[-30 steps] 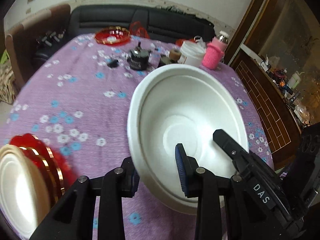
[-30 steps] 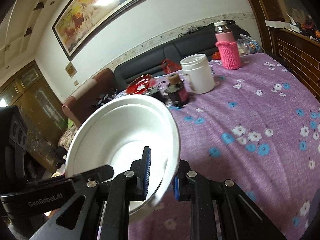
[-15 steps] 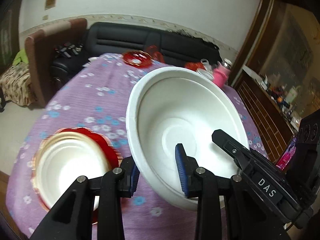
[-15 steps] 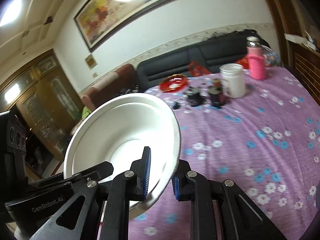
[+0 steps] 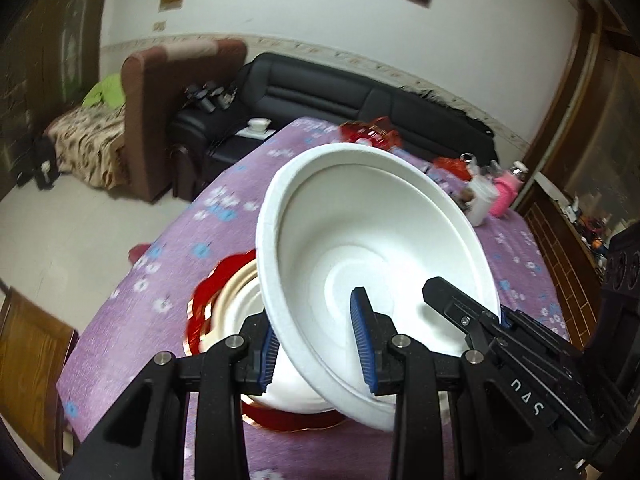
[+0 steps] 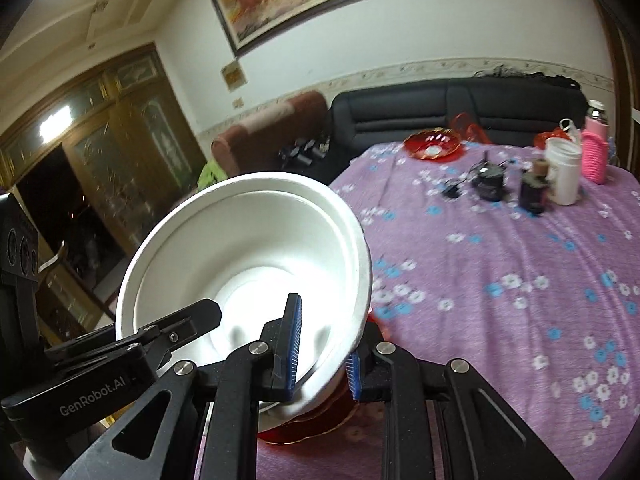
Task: Organize plates and bowls
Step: 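Carry the white bowl over the stack and lower it on top, then open the right tool to release the bowl and withdraw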
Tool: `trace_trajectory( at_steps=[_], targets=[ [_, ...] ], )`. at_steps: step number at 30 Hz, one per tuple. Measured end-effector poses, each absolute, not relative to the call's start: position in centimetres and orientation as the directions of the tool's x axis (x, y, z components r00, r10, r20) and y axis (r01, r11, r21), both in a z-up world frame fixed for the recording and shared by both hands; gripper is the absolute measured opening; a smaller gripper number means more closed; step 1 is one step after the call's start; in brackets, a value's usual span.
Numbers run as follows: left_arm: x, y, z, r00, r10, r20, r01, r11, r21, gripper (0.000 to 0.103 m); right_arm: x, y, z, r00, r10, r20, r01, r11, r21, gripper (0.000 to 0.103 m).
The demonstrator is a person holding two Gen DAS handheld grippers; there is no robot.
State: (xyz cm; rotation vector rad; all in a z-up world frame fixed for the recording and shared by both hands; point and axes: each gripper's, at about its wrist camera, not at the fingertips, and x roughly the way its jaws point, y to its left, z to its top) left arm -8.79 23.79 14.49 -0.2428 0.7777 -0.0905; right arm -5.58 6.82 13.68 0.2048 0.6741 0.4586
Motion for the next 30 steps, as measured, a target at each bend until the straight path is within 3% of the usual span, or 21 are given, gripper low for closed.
trace_trajectory(
  at_steps=[9,19,22,24,30],
  targets=[
    [-7.7,26.3,10.4,0.644,-0.153,-0.750,-0.065,0.965,-0.253,0.031,-4.9,11.1,10.3,0.636,0.428,-0.643,-0.344,0.902,0.260,0.023],
    [-7.3,26.1,9.3,0.634,-0.131,-0.762,-0.075,0.970,-0.229,0.035,-4.3,11.9,8.9,0.629,0.380,-0.678,-0.325,0.921,0.214,0.023],
    [-7.6,26.0,9.5,0.642,-0.104,-0.760,-0.092,0.973,-0.211,0.047,-4.6,12.1,9.0,0.632,0.377,-0.677,-0.324,0.922,0.211,0.024],
    [-8.1,26.3,9.9,0.664,-0.077,-0.744,-0.109,0.974,-0.198,0.061,-4.6,11.8,9.0,0.640,0.373,-0.672,-0.309,0.925,0.220,0.027],
    [-9.1,27.3,10.5,0.686,-0.070,-0.724,-0.132,0.967,-0.219,0.065,-4.9,11.3,9.4,0.656,0.391,-0.646,-0.306,0.920,0.247,0.047]
  ],
)
